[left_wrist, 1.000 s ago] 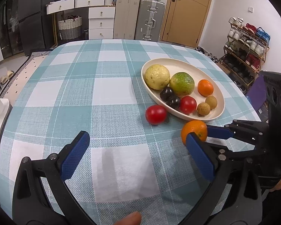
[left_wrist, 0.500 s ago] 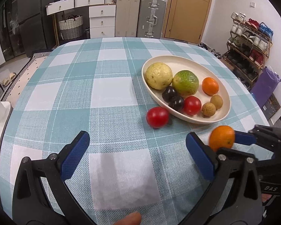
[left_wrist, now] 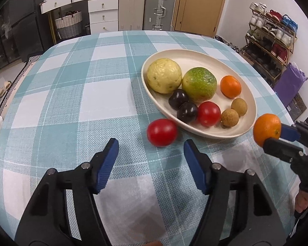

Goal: Organize fruits
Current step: 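Lift the orange with the right gripper while the left gripper grasps the last red tomato, then carry the red tomato with the left gripper while the right gripper carries the orange to the plate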

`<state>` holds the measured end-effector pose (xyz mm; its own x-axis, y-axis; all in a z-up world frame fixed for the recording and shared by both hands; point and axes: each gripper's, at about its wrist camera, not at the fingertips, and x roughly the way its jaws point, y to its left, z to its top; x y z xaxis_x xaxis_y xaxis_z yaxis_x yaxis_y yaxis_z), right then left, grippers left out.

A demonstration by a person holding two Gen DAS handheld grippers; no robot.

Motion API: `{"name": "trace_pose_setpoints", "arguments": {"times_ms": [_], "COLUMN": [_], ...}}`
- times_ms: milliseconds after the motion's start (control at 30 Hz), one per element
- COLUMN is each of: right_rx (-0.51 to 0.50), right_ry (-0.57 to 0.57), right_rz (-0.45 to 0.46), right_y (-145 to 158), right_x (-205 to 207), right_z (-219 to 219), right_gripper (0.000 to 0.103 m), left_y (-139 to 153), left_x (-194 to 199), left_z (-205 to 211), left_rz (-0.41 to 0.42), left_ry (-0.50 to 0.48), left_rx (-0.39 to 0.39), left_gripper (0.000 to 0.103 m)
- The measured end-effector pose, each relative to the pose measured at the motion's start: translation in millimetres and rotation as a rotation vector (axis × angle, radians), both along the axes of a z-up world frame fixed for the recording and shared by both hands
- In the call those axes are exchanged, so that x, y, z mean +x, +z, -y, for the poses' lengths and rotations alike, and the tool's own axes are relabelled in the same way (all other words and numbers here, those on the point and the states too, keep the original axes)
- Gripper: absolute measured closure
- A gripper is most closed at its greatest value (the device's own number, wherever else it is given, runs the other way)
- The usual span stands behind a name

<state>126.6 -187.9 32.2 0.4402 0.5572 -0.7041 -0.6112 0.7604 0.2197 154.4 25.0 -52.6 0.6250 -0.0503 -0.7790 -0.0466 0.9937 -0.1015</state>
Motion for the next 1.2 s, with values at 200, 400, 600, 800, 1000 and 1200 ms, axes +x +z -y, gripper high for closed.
{"name": "trace_pose_setpoints", "arguments": {"times_ms": [200, 400, 600, 800, 1000, 1200], "right_rx": [-0.014, -0.012, -0.017, -0.017, -0.01, -0.006], "right_ry": [-0.031, -0.061, -0.072, -0.075, -0.082, -0.074], "right_rz": [0.004, 0.009, 0.013, 0.015, 0.017, 0.021], "right_y": [-0.8, -1.0, 0.3, 1.0, 2.0, 4.3], "right_x": [5.3, 10.4, 10.2, 9.0, 10.0, 13.0], "right_z": [10.1, 17.9, 20.5, 21.7, 24.1, 22.6], "right_gripper": [0.065, 0.065, 0.065, 0.065, 0.065, 0.065], "left_y": [-2.6, -2.6, 0.2, 3.0, 7.4, 14.7], "left_x": [9.6, 13.0, 9.0, -0.6, -15.0, -23.0], "left_z": [1.6, 4.7, 6.1, 8.2, 2.9, 5.1], "left_rz": [-0.003, 0.012, 0.028, 0.046, 0.054, 0.075], "left_ry": [-0.012, -0.032, -0.053, -0.059, -0.046, -0.044], "left_rx": [-0.001, 0.013, 0.012, 0.027, 0.015, 0.019], "left_gripper": [0.047, 0.073, 0.074, 0.075, 0.075, 0.075]}}
